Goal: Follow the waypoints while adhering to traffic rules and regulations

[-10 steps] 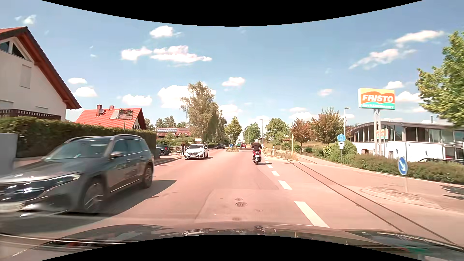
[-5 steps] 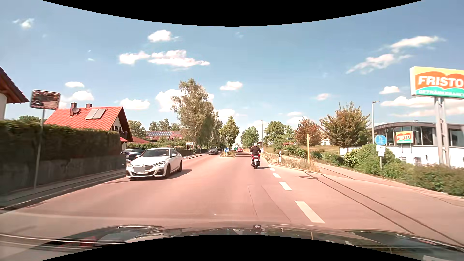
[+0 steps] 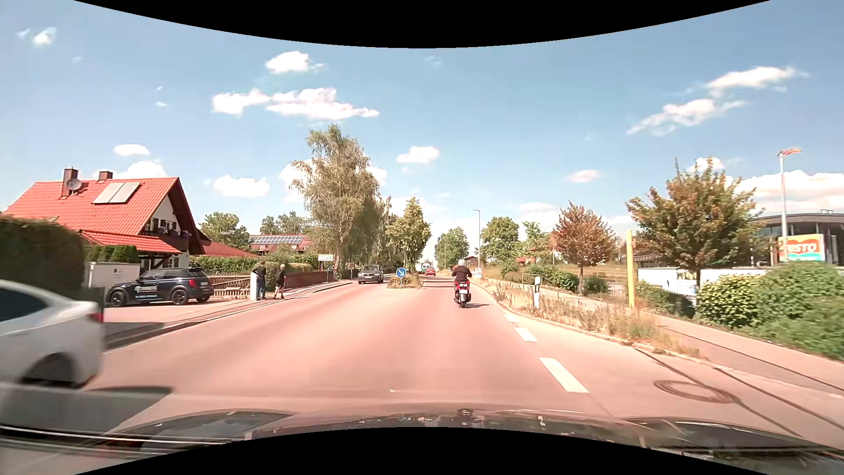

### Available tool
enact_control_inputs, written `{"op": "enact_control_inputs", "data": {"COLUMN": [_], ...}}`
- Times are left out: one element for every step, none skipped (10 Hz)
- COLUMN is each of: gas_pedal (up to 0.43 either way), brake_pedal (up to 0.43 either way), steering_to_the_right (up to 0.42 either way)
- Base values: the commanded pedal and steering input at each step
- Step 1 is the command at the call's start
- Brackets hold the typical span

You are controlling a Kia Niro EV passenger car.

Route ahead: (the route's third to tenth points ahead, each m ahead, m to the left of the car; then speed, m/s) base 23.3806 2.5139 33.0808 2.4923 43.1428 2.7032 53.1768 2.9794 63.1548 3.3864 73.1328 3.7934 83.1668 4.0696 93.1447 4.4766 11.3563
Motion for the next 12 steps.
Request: {"op": "enact_control_inputs", "data": {"gas_pedal": [0.169,0.169,0.169,0.169,0.169,0.169,0.169,0.169,0.169,0.169,0.169,0.169], "brake_pedal": [0.012,0.012,0.012,0.012,0.012,0.012,0.012,0.012,0.006,0.012,0.012,0.012], "steering_to_the_right": [0.009,0.009,0.01,0.012,0.012,0.011,0.011,0.011,0.01,0.004,0.002,0.001]}}
